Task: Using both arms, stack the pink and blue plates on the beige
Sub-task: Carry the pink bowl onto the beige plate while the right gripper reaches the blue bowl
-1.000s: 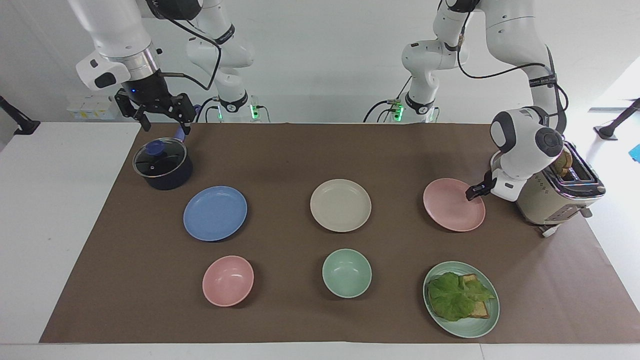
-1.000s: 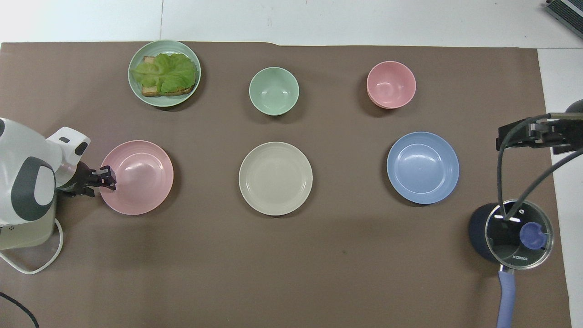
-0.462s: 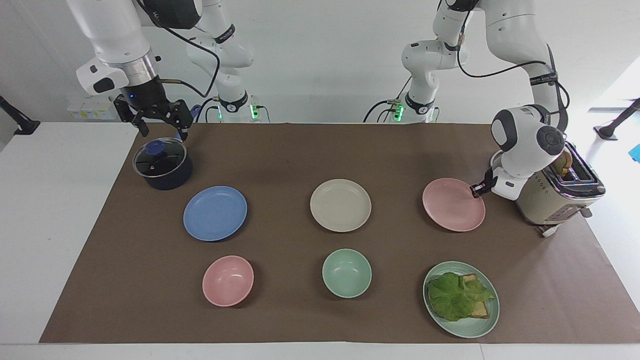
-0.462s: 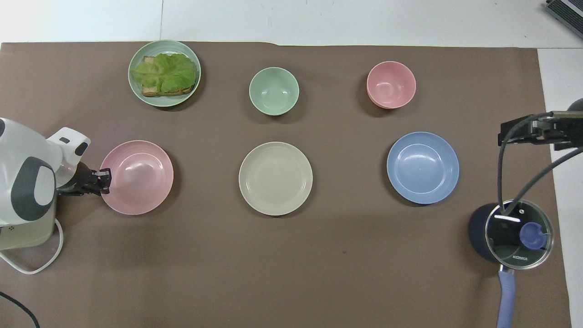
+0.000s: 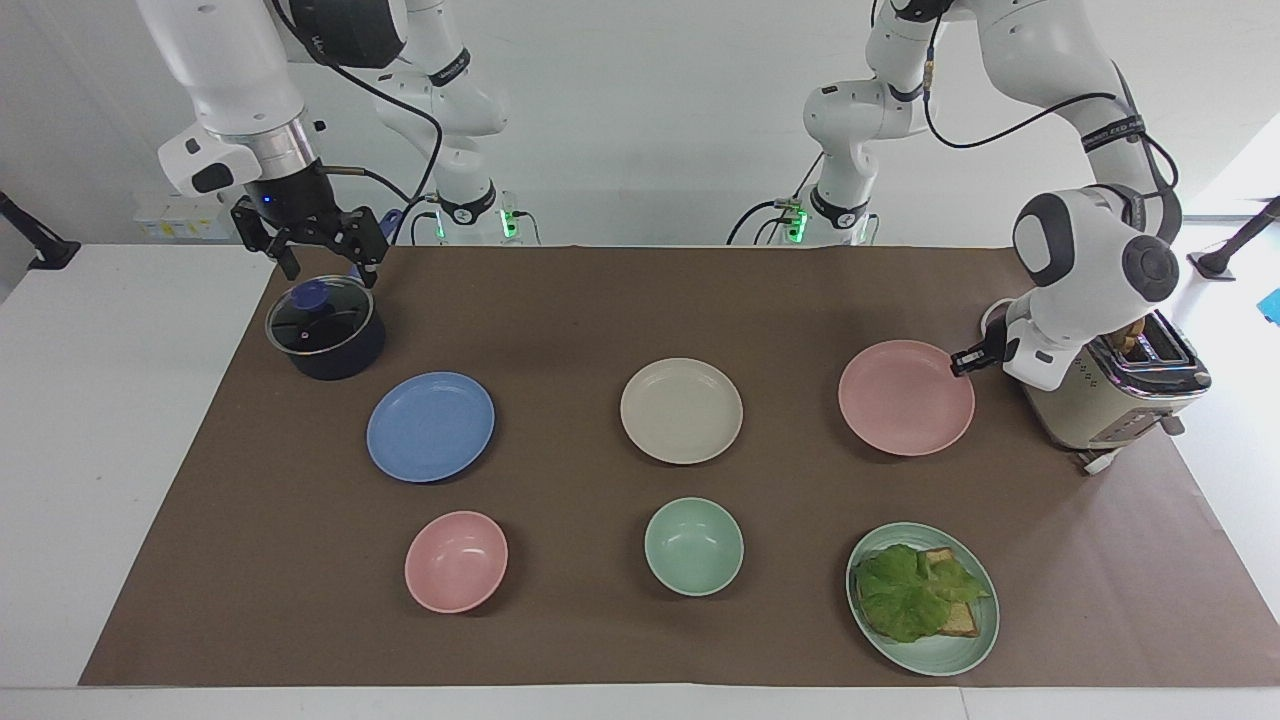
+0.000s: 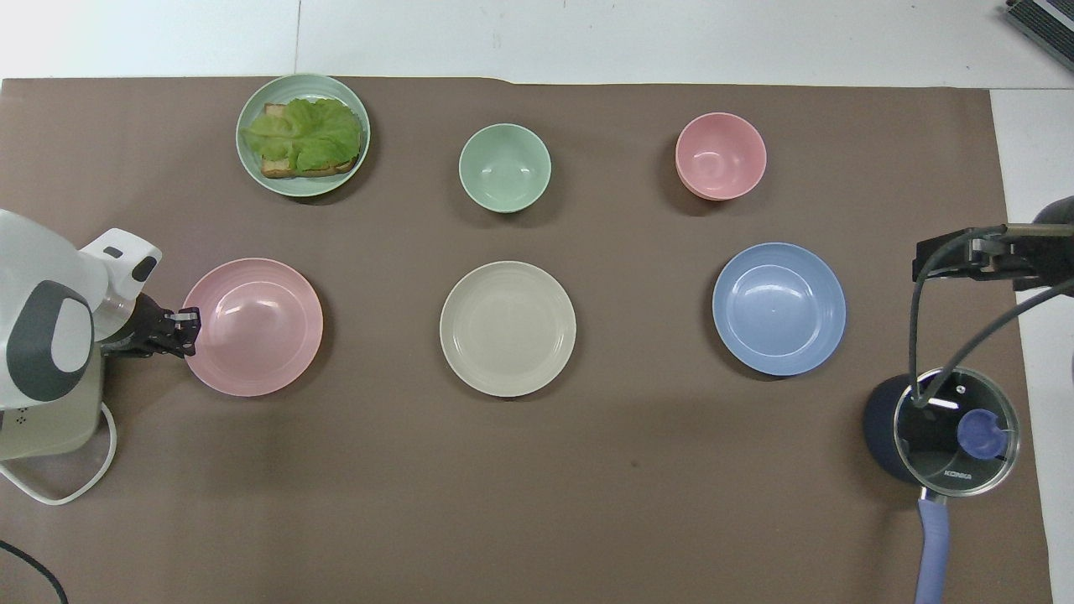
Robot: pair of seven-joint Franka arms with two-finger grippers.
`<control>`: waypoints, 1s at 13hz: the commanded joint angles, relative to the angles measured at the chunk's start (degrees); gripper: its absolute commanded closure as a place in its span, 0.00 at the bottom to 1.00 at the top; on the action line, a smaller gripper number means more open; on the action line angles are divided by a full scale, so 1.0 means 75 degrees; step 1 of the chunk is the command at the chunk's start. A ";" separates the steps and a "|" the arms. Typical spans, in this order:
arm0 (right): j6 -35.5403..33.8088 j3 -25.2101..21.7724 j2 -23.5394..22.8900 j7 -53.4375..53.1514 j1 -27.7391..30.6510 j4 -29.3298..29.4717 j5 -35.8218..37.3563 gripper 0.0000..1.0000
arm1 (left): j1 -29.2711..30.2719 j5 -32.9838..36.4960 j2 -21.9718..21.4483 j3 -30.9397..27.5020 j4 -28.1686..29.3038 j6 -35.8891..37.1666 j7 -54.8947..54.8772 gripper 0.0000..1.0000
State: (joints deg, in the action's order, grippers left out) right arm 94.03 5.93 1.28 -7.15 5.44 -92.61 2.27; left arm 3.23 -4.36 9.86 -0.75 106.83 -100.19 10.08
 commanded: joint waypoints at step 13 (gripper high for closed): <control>0.4758 -0.0006 -0.1142 0.2577 0.1078 -0.3237 -0.1577 0.00 | -0.2796 -0.1457 -0.0167 0.0932 -0.0312 -0.0675 0.2043 1.00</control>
State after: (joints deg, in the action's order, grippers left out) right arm 127.36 5.46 -5.68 6.81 11.51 -116.22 -5.54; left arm -15.70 -13.93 8.87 7.32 101.62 -100.80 24.84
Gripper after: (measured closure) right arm 0.000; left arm 0.952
